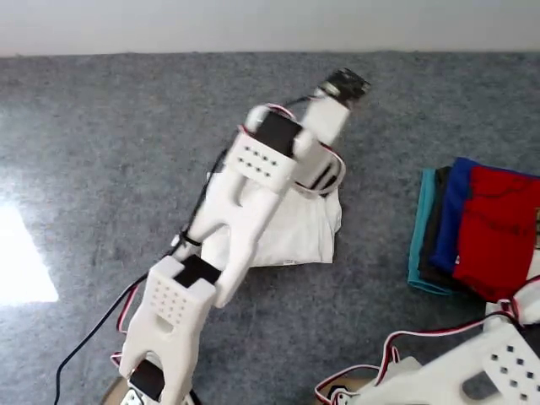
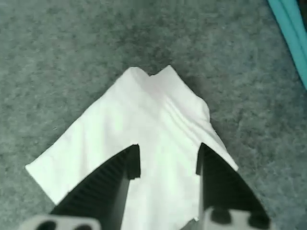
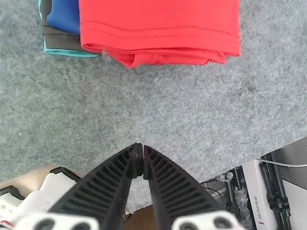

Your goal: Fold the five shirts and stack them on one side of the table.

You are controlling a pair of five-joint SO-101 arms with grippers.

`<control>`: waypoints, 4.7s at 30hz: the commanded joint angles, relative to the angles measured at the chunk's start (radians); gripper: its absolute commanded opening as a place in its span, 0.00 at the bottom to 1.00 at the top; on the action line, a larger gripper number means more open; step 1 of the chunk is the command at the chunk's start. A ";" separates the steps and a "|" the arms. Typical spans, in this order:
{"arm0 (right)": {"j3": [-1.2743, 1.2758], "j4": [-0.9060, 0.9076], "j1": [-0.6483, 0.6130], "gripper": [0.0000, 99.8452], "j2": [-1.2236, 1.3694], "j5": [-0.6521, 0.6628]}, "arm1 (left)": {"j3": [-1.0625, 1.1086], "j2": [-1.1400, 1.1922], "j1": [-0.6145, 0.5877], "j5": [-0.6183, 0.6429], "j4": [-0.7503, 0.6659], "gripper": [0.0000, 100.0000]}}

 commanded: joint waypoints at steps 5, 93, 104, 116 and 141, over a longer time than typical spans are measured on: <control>-0.005 0.036 0.002 0.01 -0.007 0.005 | 0.125 -0.077 -0.120 -0.055 0.020 0.01; 0.002 0.038 -0.348 0.01 0.004 -0.173 | 0.443 -0.660 -0.120 -0.014 0.020 0.02; 0.064 -0.071 -1.032 0.18 0.030 -0.689 | 0.878 -1.102 -0.454 -0.015 0.018 0.02; -0.147 -0.352 -1.326 0.26 0.581 -0.991 | 1.044 -1.226 -0.812 -0.021 0.015 0.02; -0.833 -0.410 -1.320 0.26 1.575 -1.089 | 1.188 -1.231 -1.011 -0.101 -0.074 0.02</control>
